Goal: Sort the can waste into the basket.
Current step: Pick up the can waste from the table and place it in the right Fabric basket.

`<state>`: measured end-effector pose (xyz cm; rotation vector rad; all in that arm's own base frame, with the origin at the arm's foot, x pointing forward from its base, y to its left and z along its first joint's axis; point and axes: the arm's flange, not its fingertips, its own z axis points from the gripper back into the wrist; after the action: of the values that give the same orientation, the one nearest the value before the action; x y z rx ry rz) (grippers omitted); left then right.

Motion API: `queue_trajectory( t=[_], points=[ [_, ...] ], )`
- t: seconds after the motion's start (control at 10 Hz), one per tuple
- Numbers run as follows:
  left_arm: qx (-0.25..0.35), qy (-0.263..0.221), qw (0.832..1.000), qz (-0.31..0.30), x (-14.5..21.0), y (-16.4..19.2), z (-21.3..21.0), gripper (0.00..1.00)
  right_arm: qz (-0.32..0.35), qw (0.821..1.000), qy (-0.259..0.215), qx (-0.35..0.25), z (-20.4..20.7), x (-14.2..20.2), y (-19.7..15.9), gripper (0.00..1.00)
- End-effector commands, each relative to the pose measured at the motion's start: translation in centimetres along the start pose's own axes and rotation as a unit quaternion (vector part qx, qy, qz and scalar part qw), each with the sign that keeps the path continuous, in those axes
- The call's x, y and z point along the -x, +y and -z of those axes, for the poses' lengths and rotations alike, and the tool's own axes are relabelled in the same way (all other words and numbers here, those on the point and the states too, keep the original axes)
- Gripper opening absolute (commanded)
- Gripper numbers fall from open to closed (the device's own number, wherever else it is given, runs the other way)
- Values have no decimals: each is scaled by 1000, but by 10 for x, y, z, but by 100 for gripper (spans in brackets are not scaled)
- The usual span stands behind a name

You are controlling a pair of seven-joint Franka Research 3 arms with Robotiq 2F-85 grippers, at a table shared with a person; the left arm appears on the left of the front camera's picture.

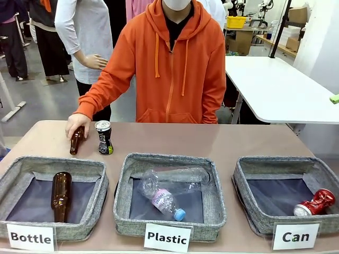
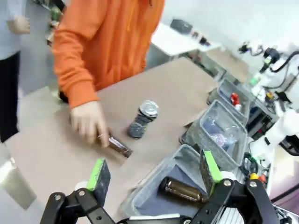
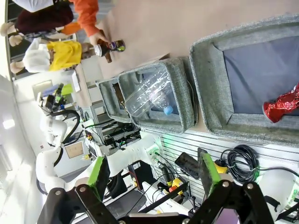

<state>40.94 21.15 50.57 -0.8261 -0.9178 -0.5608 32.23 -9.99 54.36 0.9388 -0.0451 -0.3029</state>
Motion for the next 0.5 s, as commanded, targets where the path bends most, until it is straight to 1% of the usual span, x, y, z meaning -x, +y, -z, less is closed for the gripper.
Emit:
queue_trajectory(
  t=[0.0,0.2,0.4],
  points=[
    [-58,-54,997,1,17,-16,-46,100,-9,1000,4,6,-6,-1,-1,100],
    [-107,-85,990,-28,48,-24,-75,100,-9,1000,4,6,-6,-1,-1,100],
    [-120,-80,989,-34,56,-25,-79,100,-9,1000,4,6,-6,-1,-1,100]
  ],
)
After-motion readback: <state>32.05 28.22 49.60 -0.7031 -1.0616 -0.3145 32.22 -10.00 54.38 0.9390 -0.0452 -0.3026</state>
